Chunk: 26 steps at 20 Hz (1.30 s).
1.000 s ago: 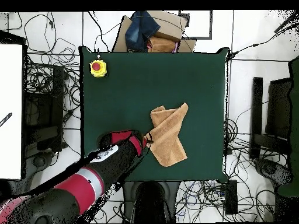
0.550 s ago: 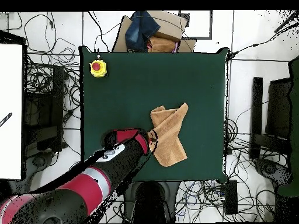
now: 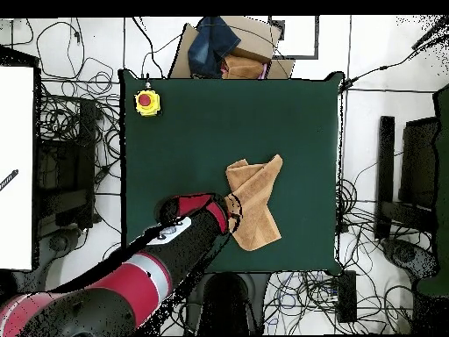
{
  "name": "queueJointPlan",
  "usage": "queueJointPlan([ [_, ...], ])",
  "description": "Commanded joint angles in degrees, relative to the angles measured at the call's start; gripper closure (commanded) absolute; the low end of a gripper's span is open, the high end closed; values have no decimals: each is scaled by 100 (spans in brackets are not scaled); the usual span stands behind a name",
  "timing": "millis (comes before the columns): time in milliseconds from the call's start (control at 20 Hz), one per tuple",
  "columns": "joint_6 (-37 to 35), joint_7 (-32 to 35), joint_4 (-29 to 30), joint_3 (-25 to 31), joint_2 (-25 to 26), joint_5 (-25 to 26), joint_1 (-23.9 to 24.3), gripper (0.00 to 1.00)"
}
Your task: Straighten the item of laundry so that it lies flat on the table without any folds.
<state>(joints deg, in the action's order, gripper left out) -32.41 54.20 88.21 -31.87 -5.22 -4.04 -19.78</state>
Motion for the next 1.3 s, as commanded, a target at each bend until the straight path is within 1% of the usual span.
queueJointPlan([
  [50,-436,981,366,869,3,101,226,0],
  [100,-215,1083,389,892,15,50,267,0],
  [200,997,1345,486,1093,8,-70,480,0],
  [300,2009,1533,704,1433,-150,-148,794,0],
  [400,2375,1549,890,1709,-347,-144,1031,0],
  [450,2566,1586,929,1757,-398,-95,1063,0],
  [650,2751,1565,880,1773,-365,-24,1051,0],
  [750,3087,1558,937,1894,-391,26,1127,0],
  [850,3232,1569,997,1924,-429,3,1124,0],
  [1100,3108,1530,1070,1845,-530,-118,990,0],
  [1250,2993,1569,1177,1893,-629,-174,1007,0],
  [1300,2985,1612,1294,1970,-750,-184,1084,0],
])
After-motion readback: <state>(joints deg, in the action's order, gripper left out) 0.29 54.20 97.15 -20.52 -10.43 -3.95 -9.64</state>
